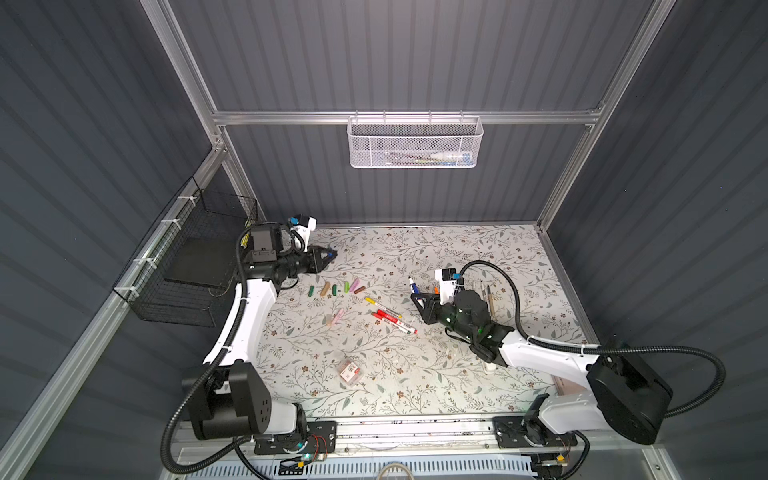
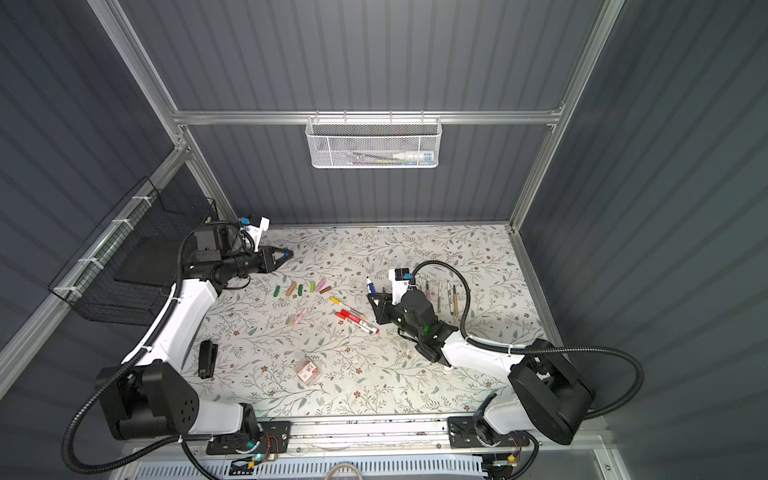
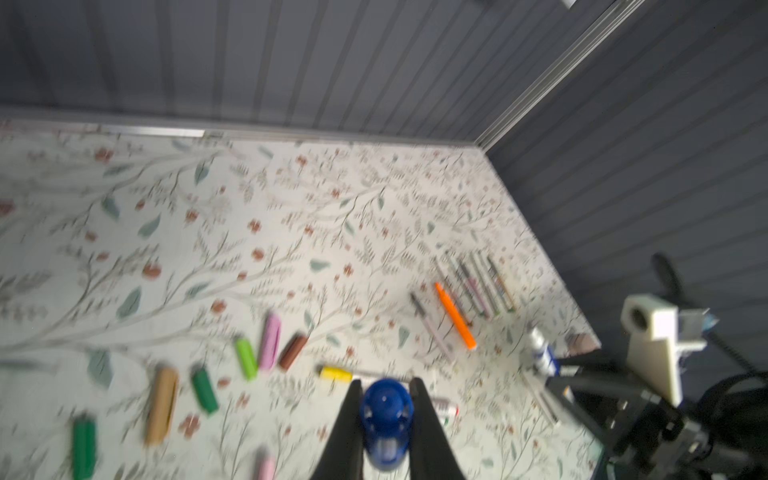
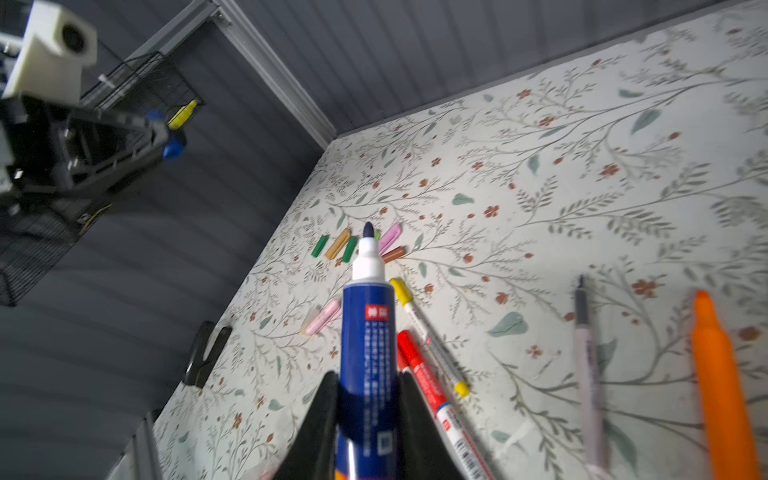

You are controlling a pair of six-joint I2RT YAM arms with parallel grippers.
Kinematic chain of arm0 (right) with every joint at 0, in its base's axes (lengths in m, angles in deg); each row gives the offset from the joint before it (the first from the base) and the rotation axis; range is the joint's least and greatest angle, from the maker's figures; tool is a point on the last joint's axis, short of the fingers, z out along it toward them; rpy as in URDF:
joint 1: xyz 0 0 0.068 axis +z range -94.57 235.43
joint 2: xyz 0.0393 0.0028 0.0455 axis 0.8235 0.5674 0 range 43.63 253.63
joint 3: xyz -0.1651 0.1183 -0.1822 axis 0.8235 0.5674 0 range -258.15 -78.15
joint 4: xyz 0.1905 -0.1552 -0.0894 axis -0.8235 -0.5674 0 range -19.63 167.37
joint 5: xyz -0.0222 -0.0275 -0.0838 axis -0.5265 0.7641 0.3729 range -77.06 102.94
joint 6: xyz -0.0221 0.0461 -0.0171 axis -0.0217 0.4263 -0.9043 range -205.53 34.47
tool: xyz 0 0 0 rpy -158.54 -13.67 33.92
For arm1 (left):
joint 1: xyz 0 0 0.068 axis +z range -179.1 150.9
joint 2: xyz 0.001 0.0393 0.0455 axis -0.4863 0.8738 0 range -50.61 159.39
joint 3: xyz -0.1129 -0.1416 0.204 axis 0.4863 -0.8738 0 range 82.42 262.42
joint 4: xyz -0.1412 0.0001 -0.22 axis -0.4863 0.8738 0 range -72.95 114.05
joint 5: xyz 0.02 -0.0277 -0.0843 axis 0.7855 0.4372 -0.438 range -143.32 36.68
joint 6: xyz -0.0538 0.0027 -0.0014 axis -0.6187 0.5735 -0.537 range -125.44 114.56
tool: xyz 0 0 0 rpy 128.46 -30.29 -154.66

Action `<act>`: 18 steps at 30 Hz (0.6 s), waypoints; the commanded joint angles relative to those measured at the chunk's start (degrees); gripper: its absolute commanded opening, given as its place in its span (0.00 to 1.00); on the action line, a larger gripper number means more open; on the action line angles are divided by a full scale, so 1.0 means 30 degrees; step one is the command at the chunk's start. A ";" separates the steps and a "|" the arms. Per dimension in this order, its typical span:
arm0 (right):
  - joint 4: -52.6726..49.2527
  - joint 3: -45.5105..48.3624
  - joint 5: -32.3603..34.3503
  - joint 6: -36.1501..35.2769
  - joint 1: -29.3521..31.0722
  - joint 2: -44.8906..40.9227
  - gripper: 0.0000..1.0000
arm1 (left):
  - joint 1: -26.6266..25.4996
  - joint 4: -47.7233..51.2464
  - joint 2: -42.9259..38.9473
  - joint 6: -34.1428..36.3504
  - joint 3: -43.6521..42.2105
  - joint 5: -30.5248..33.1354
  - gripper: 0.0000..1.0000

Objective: Open the pen caps
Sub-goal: 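Release the blue cap at the caps row while the right lowers the marker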

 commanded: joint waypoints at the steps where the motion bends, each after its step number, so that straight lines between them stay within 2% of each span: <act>1: -0.3087 -0.1387 0.1893 -0.1394 -0.0668 0.0540 0.00 | -0.0110 0.5574 0.0066 0.4521 -0.1290 0.4680 0.00; 4: -0.3796 -0.1898 0.1728 -0.1857 -0.1472 0.1264 0.00 | -0.0110 0.6010 0.0588 0.5301 -0.2346 0.7084 0.00; 9: -0.5058 -0.2694 0.2073 -0.1665 -0.2256 0.2873 0.00 | -0.0110 0.4805 0.1011 0.5606 -0.3797 0.9137 0.00; 18: -0.4483 -0.3230 0.2667 -0.1426 -0.2410 0.5784 0.00 | -0.0110 0.3905 0.4845 0.5437 -0.2931 1.0555 0.00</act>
